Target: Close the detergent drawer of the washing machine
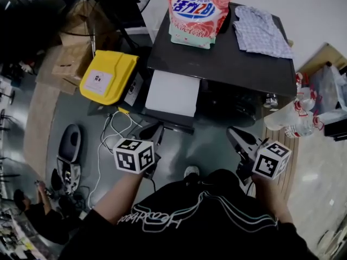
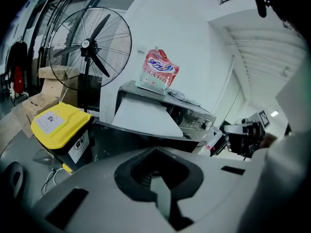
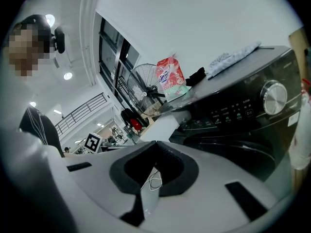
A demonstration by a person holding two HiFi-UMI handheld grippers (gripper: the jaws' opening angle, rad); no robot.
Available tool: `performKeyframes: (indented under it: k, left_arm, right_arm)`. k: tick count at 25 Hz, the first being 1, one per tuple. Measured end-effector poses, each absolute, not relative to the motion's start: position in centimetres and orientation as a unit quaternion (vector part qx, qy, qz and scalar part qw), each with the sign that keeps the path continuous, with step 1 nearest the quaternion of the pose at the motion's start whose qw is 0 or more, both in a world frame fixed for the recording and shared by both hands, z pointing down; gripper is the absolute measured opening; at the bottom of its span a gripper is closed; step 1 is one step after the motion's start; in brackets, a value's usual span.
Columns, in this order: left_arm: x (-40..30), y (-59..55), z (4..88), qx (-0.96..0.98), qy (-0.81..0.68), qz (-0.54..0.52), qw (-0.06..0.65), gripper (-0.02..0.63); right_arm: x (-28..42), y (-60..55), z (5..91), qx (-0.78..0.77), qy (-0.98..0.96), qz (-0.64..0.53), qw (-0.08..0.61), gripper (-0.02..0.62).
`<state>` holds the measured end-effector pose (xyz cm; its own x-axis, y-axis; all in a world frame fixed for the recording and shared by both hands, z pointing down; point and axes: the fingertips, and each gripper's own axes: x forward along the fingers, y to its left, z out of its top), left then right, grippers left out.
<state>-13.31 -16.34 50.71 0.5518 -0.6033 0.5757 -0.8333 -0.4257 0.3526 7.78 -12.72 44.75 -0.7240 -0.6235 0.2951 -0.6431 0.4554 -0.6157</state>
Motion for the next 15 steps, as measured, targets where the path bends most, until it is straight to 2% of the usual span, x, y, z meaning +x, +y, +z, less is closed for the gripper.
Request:
performKeyframes:
  k: [15]
  left_arm:
    - [-12.3,-20.7,50.5,0.835,-0.427,0.179,0.298,0.023]
  right_arm:
    - [7.6,-14.1,45.6,0.388,-0.843,0.372,0.011,0.026]
